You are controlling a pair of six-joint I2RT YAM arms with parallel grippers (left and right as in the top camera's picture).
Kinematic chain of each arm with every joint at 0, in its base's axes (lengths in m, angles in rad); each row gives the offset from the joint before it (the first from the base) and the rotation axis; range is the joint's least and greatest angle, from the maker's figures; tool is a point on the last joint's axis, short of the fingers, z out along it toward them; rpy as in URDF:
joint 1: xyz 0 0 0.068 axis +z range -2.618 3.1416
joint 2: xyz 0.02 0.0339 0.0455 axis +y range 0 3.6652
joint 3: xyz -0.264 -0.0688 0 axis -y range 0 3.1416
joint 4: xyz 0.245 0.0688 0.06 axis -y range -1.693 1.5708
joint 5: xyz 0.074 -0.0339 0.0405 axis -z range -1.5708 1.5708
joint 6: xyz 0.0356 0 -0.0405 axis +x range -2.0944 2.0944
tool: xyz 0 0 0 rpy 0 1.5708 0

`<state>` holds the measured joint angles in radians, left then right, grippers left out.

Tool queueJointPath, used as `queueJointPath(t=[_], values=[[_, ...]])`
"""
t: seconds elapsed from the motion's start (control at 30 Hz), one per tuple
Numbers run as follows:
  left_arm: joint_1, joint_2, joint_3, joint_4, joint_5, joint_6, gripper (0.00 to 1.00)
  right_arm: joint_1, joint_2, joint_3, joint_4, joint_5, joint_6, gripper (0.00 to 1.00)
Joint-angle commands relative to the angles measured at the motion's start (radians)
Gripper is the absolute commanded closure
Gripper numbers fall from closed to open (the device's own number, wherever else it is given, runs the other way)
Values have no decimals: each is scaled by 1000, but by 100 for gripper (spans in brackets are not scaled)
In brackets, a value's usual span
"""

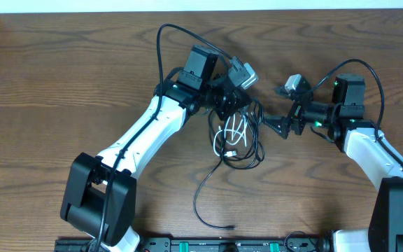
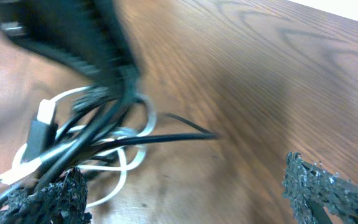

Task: Untangle cables

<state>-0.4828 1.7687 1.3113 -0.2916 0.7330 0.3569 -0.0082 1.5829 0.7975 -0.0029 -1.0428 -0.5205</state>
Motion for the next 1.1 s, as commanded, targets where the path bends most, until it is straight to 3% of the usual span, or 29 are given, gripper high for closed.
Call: queueJointPath(t=[0.0, 0.23, 0.47, 0.77, 1.07], values=[[6, -24, 2, 36, -13, -75, 92, 10, -9, 3, -14, -143, -20, 1], [6, -24, 2, 1, -151, -90, 92, 10, -9, 3, -16, -146, -19, 1], [-7, -24, 2, -29, -137, -90, 92, 10, -9, 3, -15, -130, -19, 2], [-21, -24, 2, -43, -13, -89, 93, 9, -9, 3, 26, 241, 79, 4], [-21, -24, 2, -43, 66, -74, 93, 9, -9, 3, 123, 433, 167, 1]])
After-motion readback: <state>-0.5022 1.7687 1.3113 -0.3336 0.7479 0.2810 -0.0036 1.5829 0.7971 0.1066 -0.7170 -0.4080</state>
